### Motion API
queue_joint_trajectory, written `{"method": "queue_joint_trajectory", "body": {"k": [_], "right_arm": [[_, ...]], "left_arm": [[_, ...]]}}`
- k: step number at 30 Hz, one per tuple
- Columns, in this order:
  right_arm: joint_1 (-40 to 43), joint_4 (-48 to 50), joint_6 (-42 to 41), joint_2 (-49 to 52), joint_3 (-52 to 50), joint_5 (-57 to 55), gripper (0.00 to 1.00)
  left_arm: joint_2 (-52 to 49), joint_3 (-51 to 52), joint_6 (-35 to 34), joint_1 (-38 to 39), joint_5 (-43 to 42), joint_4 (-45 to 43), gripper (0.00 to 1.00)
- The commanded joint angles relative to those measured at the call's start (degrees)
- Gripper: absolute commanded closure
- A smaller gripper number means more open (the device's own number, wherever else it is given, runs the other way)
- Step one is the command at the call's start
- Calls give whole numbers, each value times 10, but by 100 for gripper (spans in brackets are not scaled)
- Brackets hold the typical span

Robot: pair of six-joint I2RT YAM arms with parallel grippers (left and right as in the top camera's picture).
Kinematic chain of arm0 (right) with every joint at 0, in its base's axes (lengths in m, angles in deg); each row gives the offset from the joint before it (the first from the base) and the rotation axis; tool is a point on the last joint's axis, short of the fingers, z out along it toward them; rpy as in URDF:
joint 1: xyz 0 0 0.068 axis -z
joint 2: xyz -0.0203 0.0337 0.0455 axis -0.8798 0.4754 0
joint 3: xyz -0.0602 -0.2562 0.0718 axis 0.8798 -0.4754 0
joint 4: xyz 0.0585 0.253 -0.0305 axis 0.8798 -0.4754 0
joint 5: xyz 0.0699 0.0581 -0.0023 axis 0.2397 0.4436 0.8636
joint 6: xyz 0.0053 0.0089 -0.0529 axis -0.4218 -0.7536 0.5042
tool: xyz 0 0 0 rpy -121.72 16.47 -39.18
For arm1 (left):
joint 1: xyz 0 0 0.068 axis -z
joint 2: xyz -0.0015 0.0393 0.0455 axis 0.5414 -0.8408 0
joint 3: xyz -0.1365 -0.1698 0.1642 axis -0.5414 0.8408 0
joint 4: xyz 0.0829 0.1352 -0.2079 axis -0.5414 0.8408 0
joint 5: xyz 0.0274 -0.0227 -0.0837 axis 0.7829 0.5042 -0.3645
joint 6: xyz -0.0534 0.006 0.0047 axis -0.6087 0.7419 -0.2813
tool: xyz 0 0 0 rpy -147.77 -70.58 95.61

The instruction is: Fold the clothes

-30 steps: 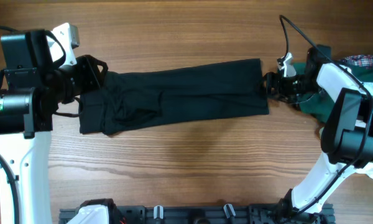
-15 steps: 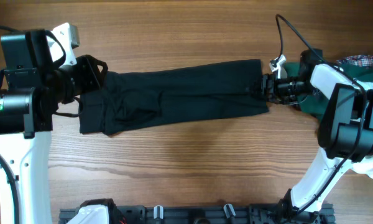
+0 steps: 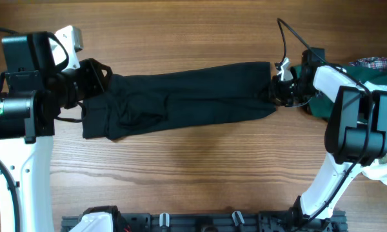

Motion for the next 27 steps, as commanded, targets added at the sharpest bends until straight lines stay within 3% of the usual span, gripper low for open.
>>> {"method": "queue_joint_trajectory", "body": {"k": [1, 8, 17, 22, 27], "right_arm": [[-5, -24, -14, -64, 2, -37, 95], [-2, -90, -60, -211, 46, -220, 96], [-31, -191, -16, -238, 144, -285, 96], [-118, -221, -15, -238, 198, -331, 96], [-256, -191, -35, -234, 211, -342, 96]], "left_arm": [[1, -7, 39, 1, -8, -4, 75], [27, -7, 40, -2, -9, -21, 73], [48, -7, 40, -2, -9, -57, 68], [51, -7, 40, -2, -6, -60, 66], [60, -7, 40, -2, 15, -71, 67]]}}
